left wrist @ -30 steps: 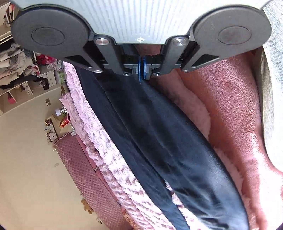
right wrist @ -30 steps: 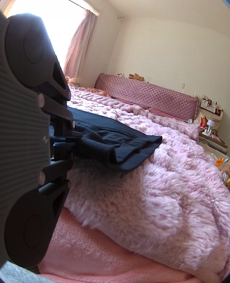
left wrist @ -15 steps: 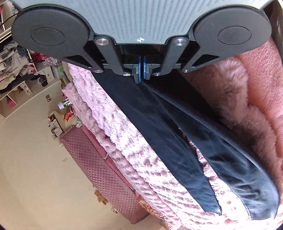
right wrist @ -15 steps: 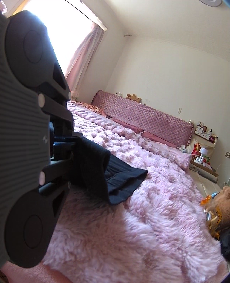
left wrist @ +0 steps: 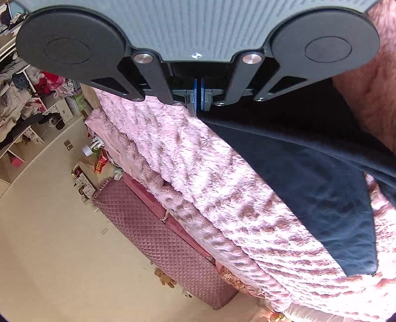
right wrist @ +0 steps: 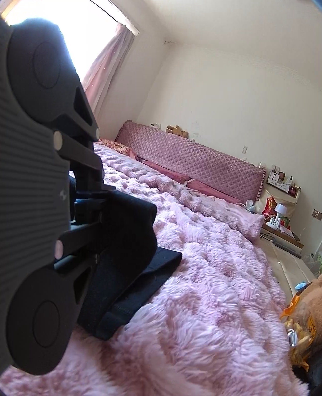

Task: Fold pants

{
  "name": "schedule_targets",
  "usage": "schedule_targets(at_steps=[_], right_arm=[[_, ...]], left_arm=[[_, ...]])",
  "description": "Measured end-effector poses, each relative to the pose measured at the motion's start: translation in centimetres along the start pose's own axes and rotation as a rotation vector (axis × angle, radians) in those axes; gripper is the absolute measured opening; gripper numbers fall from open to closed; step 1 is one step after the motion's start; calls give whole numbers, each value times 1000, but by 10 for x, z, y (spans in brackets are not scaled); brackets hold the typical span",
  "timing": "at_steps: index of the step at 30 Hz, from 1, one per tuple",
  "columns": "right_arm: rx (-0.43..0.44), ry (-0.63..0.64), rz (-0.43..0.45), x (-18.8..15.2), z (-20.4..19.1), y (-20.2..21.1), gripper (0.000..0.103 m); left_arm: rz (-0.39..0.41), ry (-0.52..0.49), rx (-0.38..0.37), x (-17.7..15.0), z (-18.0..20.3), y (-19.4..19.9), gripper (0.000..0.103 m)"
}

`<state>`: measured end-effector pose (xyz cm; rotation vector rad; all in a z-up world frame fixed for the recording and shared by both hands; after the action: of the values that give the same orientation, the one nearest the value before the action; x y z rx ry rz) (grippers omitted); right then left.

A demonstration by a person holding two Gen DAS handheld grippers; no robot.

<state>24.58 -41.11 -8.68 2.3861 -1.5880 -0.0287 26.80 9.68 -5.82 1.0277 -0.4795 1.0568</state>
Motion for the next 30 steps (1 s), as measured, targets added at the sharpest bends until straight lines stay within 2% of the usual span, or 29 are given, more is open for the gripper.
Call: schedule_targets(at_steps=[9,13,16,20,22,23,24,25,26,28,30], right_arm=[[-59,1,-19,42,16,-92,0],[-91,19,-34,48,22,-118,0],[-115,31,-42,51,27,-131,0],[-168,88,-39,54,24,-142,5],[-185,151,-22,54,18,-146,16],[-188,172,-6,55,15,-146,31],[-183,195,10,55,11,-146,40],[-182,219,22,55,7,-147,43],[-198,253,30,55,3,-149,43],[-252,343,46,52,-5,-153,43],[-290,413,67,48,-12,-151,43]], left_arm=[[-58,-34,42,9,7,-84,2],[-82,-44,77,0,2,-103,2],[-103,-14,87,-2,-4,-112,2],[-127,-20,100,0,0,-120,4],[-141,-60,93,2,8,-123,17],[-148,-69,82,5,11,-125,20],[-153,-68,67,7,14,-126,29],[-166,-65,44,9,16,-129,42],[-179,-66,25,12,18,-132,48],[-184,-98,9,17,26,-136,53],[-152,-172,28,23,37,-132,60]])
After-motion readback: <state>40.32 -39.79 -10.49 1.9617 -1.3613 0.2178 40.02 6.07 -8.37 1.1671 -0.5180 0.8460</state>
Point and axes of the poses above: each gripper's, at about its wrist camera, not at the fingertips, and y roughly against the way its jaws point, z to its right, x to its top, the point moved 3 cm from there along -y, roughly the way its jaws point, and after that the axes turned 13 degrees about -y, right-handed, at the moved point
